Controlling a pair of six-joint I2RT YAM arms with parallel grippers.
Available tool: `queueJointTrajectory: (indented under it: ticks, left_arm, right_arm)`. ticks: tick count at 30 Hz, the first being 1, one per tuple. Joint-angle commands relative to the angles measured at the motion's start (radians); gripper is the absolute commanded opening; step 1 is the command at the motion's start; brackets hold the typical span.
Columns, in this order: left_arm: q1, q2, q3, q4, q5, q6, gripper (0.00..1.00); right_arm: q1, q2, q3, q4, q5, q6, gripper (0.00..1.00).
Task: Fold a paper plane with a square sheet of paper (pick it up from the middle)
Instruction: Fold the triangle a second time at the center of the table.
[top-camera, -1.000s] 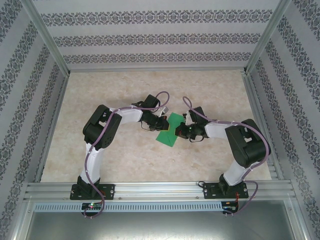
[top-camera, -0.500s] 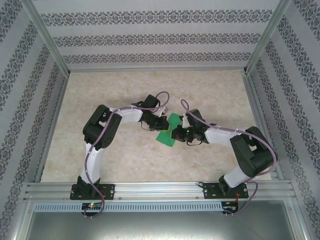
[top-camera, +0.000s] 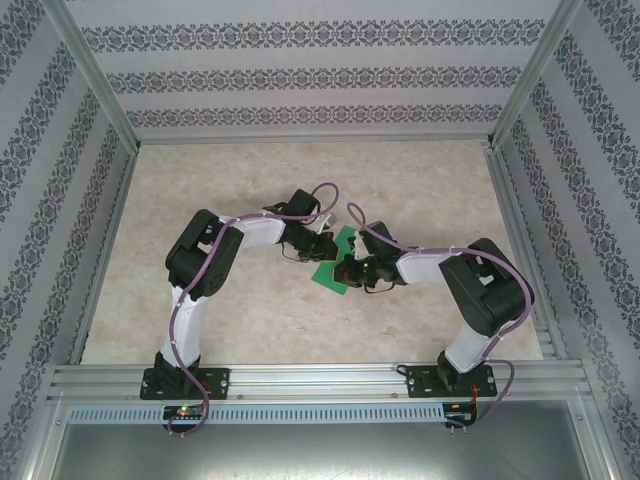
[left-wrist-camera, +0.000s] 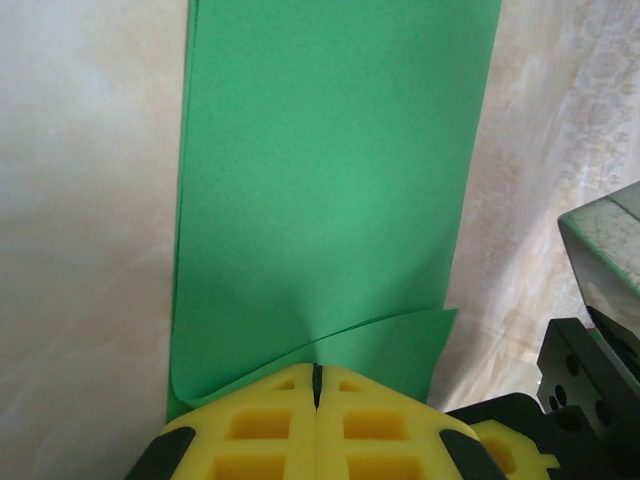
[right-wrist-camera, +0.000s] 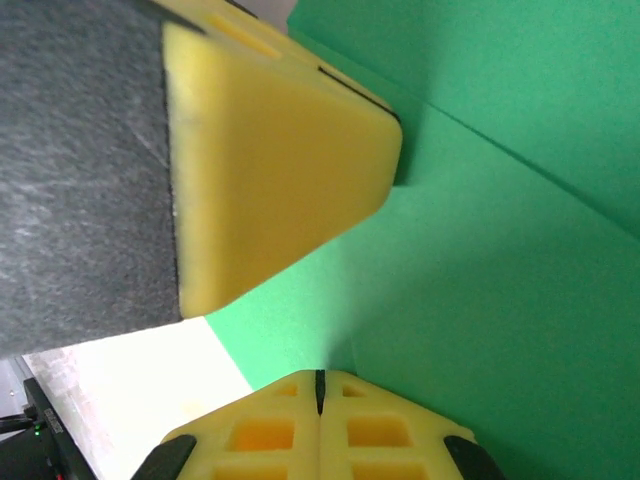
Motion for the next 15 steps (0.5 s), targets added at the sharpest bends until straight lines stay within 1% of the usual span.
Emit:
queueJointTrajectory:
  ticks: [1, 6, 10, 13, 15]
  left_arm:
    - [0.027, 0.047, -0.019, -0.112, -0.083, 0.041, 0.02]
    - [0.030, 0.048, -0.013, -0.112, -0.079, 0.039, 0.02]
    - [0.030, 0.047, -0.011, -0.117, -0.077, 0.040, 0.02]
    - [0.029, 0.041, -0.012, -0.115, -0.073, 0.039, 0.02]
    - [0.030, 0.038, -0.014, -0.112, -0.068, 0.035, 0.02]
  right_arm:
    - [0.000, -0.028, -0.059, -0.042, 0.013, -0.022, 0.00]
    - [-0.008, -0.095, -0.132, -0.066, 0.026, -0.024, 0.00]
    - [-0.029, -0.163, -0.151, -0.080, 0.007, -0.018, 0.00]
    - [-0.064, -0.243, -0.146, -0.093, -0.014, -0.009, 0.00]
    - [-0.106, -0.279, -0.135, -0.104, -0.043, -0.015, 0.00]
